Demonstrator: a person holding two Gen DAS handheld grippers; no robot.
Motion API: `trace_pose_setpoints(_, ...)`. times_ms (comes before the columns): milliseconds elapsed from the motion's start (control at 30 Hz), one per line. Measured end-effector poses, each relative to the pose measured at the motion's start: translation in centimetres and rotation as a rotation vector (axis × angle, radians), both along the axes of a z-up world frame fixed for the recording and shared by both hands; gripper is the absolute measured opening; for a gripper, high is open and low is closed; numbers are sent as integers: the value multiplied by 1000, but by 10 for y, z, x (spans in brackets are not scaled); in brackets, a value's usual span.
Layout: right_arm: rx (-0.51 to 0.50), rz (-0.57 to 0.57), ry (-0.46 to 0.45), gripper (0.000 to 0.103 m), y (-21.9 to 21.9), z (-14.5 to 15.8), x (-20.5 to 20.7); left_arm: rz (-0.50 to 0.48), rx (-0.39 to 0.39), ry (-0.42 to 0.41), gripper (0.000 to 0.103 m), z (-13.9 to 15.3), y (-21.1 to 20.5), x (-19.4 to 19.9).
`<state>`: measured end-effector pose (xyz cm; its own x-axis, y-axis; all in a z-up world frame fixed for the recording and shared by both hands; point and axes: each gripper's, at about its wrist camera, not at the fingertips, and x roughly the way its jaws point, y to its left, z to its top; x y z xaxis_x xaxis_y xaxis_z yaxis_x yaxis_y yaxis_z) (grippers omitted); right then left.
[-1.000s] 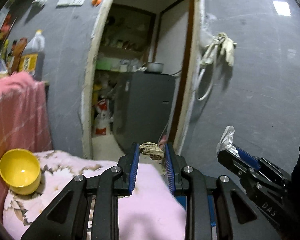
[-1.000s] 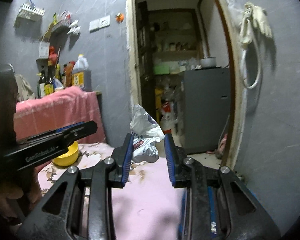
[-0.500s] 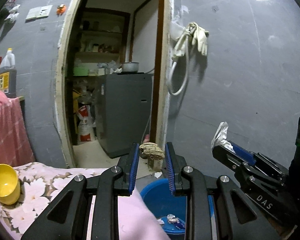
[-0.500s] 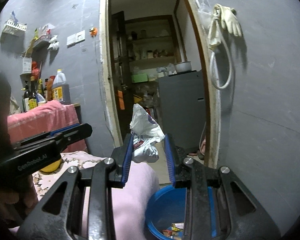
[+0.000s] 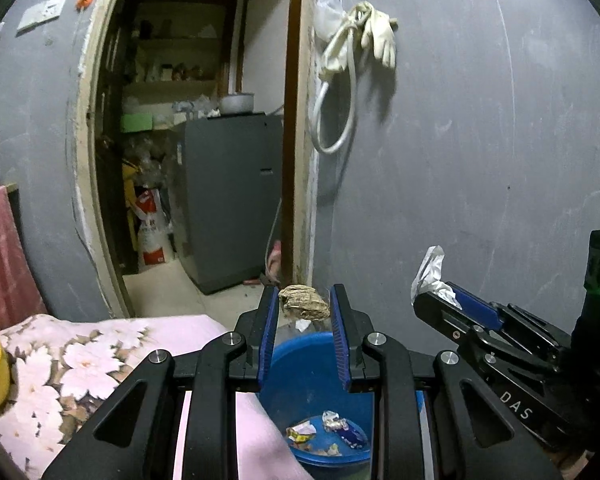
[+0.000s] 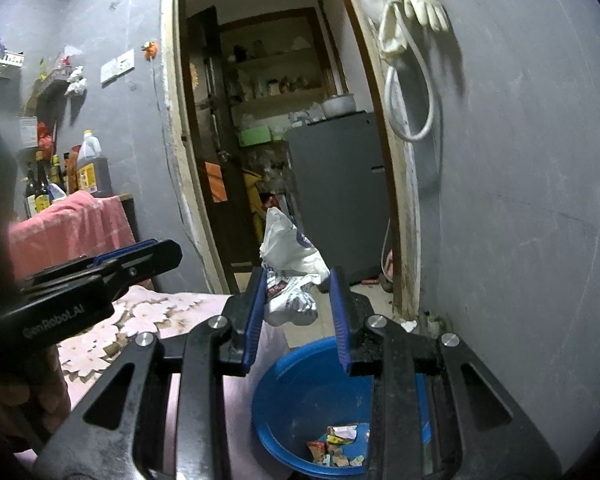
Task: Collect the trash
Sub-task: 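Carry the brown scrap and silver foil over the blue basin, then open the left tool to drop the brown scrap while the right tool releases the foil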
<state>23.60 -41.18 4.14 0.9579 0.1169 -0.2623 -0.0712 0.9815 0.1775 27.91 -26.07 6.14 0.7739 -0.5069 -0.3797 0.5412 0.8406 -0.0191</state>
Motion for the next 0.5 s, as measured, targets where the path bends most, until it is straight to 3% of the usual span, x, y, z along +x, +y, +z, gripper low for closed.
trace_pose_setpoints(500, 65, -46, 162, 39, -34, -68, 36, -47, 163, 180, 22, -81, -46, 40)
